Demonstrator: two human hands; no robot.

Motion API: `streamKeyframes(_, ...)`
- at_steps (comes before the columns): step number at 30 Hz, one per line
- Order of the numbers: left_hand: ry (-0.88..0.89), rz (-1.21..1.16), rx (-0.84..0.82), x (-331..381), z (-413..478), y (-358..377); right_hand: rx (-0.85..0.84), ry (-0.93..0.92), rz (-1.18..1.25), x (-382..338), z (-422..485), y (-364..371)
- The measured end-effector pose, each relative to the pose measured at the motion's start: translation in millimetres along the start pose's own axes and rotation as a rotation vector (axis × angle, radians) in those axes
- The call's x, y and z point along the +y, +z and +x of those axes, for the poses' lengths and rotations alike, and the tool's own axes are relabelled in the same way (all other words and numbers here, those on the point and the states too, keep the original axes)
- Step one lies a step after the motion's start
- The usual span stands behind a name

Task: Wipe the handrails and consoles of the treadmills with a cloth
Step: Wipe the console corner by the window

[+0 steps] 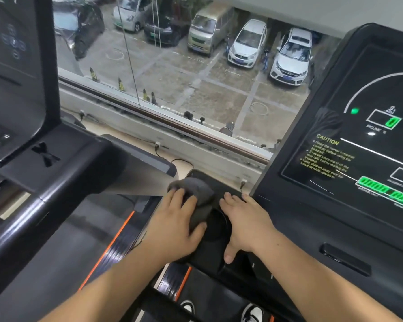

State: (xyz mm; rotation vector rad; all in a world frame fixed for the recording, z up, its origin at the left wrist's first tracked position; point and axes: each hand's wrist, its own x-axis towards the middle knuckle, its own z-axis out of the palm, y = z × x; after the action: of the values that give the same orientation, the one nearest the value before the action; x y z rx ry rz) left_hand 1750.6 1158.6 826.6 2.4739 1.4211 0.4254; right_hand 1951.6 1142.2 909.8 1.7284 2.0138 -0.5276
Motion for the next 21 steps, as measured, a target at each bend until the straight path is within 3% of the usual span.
streamKeyframes(4, -0.073, 0.036, -0.038, -12.1, -23.1, -4.4, -0.010, 0.005, 0.014, 0.7, 1.9, -1.1)
streamKeyframes(13, -0.299, -0.140, -0.129, -3.2, 111.1, 12.5, -0.047, 0.017, -0.047, -6.4, 0.9, -7.0)
streamKeyframes(16, -0.236, -0.042, -0.023, 2.8, 72.2, 7.3, -0.046, 0.028, -0.053, -7.5, 1.4, -7.7)
streamKeyframes(21, -0.296, 0.104, -0.134, 1.6, -21.1, -13.6, -0.043, 0.027, -0.051, -7.9, 2.8, -5.2)
